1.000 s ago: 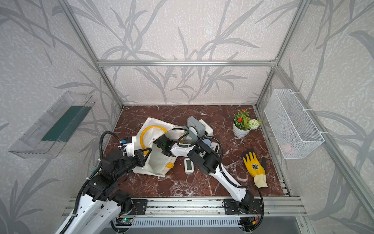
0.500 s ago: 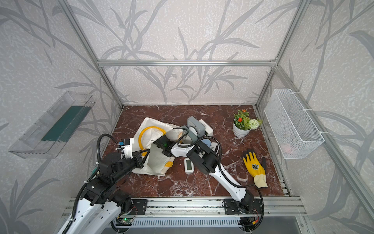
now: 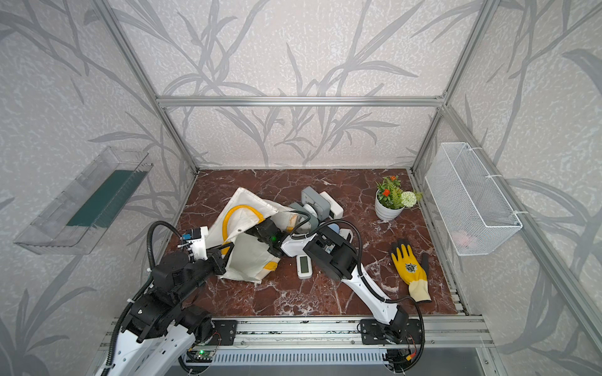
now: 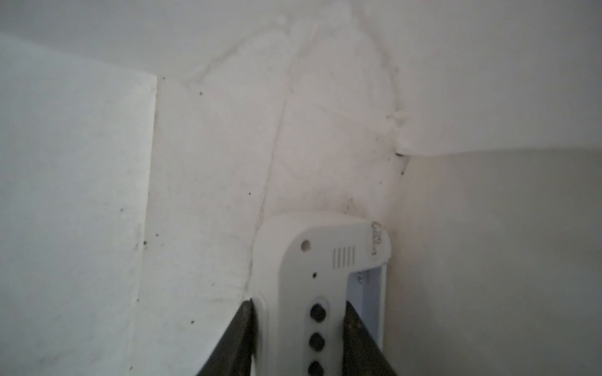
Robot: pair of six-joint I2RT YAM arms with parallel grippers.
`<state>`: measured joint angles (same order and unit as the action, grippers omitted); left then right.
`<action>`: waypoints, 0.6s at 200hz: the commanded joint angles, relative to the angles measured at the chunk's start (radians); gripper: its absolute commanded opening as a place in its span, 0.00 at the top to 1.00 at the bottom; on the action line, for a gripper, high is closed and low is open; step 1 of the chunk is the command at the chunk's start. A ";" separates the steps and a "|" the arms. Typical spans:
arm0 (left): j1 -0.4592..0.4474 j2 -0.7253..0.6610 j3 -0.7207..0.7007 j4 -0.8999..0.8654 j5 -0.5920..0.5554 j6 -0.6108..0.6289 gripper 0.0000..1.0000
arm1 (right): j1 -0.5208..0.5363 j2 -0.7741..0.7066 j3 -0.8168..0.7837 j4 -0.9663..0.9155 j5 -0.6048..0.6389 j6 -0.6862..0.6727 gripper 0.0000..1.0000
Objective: Take the alarm clock out of the canvas bag
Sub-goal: Pick up the alarm from the canvas bag.
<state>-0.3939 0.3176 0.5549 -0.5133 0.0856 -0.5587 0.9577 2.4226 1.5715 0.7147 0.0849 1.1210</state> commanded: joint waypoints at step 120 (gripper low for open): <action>0.001 0.184 0.161 -0.022 -0.310 0.034 1.00 | 0.017 -0.369 -0.216 0.072 -0.275 -0.024 0.79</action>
<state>-0.3939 0.4820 0.6754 -0.5339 -0.1566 -0.5335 0.9638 2.1998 1.3731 0.7773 -0.0956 1.1671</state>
